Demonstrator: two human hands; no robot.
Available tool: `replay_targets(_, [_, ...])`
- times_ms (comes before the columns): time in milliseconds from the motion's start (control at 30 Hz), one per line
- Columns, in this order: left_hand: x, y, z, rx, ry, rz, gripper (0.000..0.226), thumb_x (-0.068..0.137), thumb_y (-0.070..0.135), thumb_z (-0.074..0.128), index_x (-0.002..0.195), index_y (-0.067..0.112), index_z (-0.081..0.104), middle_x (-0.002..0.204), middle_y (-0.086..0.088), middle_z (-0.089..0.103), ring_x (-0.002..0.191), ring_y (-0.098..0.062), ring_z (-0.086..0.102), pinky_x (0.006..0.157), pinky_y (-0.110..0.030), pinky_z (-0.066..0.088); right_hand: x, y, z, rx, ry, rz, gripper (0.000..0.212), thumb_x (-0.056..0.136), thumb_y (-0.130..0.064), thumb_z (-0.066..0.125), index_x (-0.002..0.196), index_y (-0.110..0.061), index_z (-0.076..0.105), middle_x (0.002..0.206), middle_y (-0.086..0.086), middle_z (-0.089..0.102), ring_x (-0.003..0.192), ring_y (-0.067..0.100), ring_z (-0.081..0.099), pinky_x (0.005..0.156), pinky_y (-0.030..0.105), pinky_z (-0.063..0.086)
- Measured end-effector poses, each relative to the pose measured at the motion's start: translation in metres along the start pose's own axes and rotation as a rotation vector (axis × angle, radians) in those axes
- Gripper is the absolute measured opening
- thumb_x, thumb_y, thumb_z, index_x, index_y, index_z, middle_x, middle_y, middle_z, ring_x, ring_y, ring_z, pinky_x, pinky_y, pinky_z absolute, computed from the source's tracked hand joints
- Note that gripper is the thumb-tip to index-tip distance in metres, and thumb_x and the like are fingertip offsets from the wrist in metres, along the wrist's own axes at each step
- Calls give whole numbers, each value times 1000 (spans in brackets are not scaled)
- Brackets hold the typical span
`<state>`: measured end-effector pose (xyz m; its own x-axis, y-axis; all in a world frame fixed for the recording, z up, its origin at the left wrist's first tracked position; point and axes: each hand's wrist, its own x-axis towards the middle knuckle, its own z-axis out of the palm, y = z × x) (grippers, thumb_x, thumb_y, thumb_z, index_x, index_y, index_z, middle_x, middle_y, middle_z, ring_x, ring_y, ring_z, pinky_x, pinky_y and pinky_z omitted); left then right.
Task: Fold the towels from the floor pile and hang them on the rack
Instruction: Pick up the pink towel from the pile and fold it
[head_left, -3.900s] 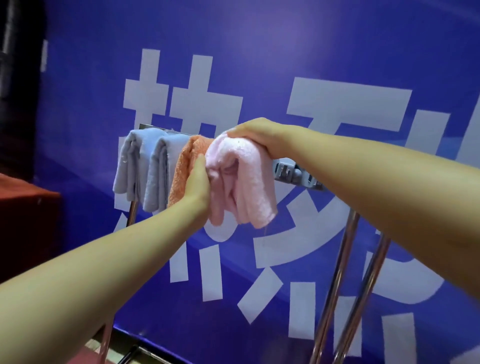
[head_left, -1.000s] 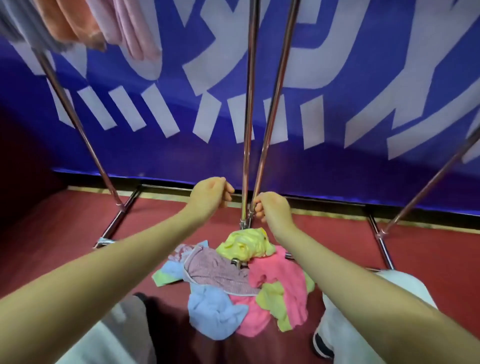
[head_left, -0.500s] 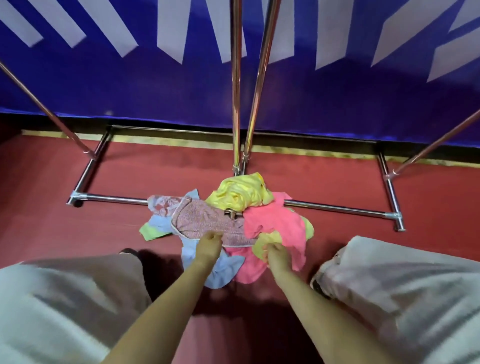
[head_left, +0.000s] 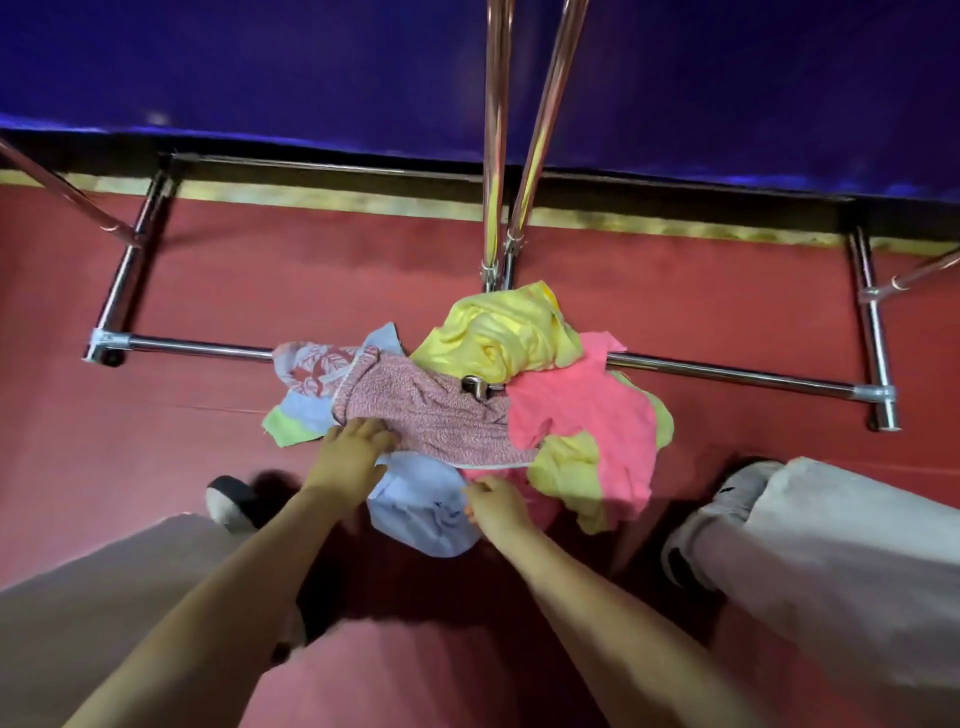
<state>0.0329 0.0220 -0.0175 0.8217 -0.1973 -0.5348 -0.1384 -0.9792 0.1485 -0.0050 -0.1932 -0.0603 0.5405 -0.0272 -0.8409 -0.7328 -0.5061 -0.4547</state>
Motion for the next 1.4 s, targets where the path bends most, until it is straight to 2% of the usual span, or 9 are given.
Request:
replay_targets(233, [21,-50,18,333,301,227,10,57,13,69,67,18,68,73,-1,63,75,-25,61,83,-37,38,36,-8,21,27,-24,-66,20,69,-38,42,64,-25,56,70,7,65,74,34,63,79,55,52])
replay_targets(400, [24,-52,11,205,324,256,21,65,6,68,82,12,58,62,-6,61,66,-28,64,91,-38,47,-13,-62,7,-200,40,-252,26,90,-18,44,108,-15,63,110,9,64,104,29,58,84,34,46])
replay_targets(533, [10,-17,-31,-148,329,312,8,85,23,40,88,15,38,68,-10,59,69,-32,61,55,-33,52,-23,-77,4,-401,92,-529,49,92,-15,51,140,-12,42,140,11,44,128,28,41,101,35,37])
replay_targets(633, [-2,16,-73,-213,346,395,12,88,29,36,89,18,34,65,-10,59,56,-30,57,45,-26,33,-33,-89,-2,-420,113,-561,29,94,-17,51,119,-4,55,123,17,56,110,29,52,87,35,41])
replay_targets(733, [-28,44,-115,-335,221,408,18,96,35,31,97,23,44,87,-7,67,76,-27,63,66,-34,50,-52,-99,-21,-319,193,-571,10,90,-10,49,87,-6,58,91,20,66,73,27,54,58,32,35])
replay_targets(800, [-46,50,-135,-387,65,292,25,101,35,33,101,38,57,108,6,63,96,-17,58,92,-31,45,-70,-100,-38,-277,203,-637,14,88,-12,50,92,-7,63,85,13,68,75,28,60,63,34,44])
replay_targets(867, [-67,49,-145,-398,40,270,24,102,37,33,93,48,53,101,18,54,91,-5,50,89,-25,39,-94,-98,-55,-327,171,-730,16,90,-16,54,96,-7,65,85,9,68,79,26,61,69,35,46])
replay_targets(1067, [-131,66,-165,-92,306,413,47,87,43,26,99,17,64,91,-1,64,78,-14,56,71,-36,46,-167,-88,-90,-356,82,-883,7,89,-30,65,82,-29,64,58,-19,53,61,-5,50,59,11,35])
replay_targets(1400, [-211,96,-191,-338,873,312,35,91,37,45,97,13,70,90,-2,70,86,-21,65,76,-28,45,-258,-67,-138,-317,283,-990,43,87,-45,64,57,-26,38,55,-6,36,58,11,37,58,32,27])
